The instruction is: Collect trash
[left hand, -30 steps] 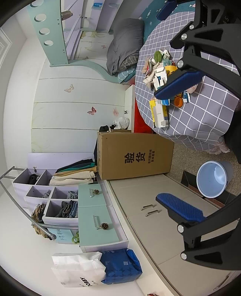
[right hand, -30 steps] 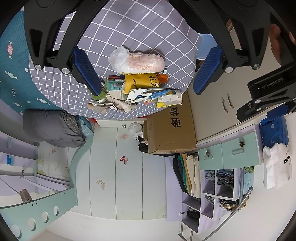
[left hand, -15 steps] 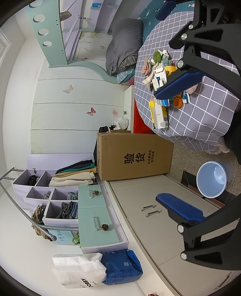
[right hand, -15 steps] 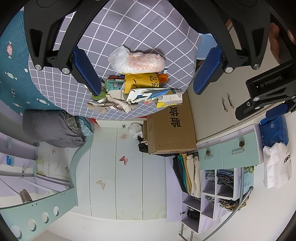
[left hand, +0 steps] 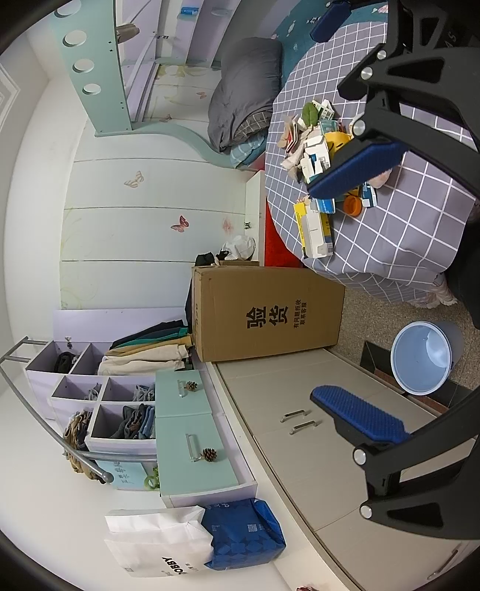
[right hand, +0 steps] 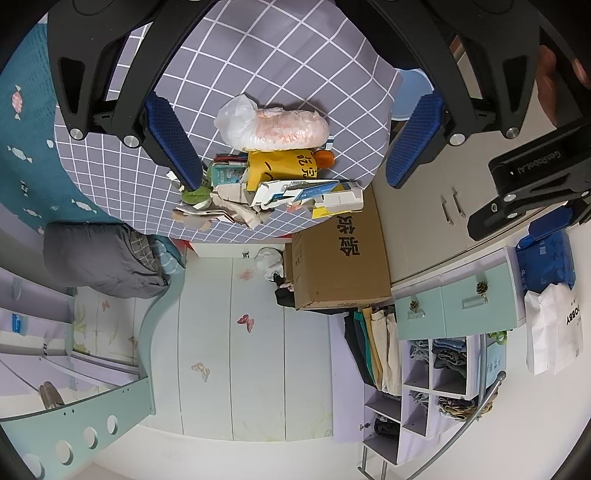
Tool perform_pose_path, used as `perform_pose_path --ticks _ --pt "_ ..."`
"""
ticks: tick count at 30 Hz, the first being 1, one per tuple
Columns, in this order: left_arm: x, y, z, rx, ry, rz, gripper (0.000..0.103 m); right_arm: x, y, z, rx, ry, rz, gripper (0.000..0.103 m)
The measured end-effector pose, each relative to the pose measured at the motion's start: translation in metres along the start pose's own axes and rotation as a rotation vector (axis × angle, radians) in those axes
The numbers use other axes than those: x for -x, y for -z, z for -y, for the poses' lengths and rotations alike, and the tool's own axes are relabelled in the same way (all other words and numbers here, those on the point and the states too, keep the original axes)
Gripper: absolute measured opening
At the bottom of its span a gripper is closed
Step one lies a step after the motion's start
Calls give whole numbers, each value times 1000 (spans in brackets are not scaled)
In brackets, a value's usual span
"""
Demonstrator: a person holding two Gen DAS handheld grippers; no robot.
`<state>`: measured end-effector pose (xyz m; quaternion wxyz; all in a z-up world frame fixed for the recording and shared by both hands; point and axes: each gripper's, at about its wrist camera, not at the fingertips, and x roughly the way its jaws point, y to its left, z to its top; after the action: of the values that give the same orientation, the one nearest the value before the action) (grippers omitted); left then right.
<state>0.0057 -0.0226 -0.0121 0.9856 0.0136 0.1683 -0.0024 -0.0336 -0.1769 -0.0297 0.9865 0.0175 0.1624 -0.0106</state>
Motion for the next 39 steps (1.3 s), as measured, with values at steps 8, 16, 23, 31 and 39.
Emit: perform_pose_path --ticks 8,16,23,31,39 --pt "-1 2 3 -2 -1 -3 99 0 3 2 -13 -3 -3 97" --pt "-3 5 5 -7 0 -10 99 0 5 5 -21 -5 -8 97" --pt "-2 6 5 -10 1 -10 99 0 4 8 -32 -8 -13 97" --pt "-3 7 4 -16 2 -17 99 0 3 12 -47 -5 -14 97" --pt "-6 5 7 -32 3 -32 99 -2 5 20 -77 -14 -29 97"
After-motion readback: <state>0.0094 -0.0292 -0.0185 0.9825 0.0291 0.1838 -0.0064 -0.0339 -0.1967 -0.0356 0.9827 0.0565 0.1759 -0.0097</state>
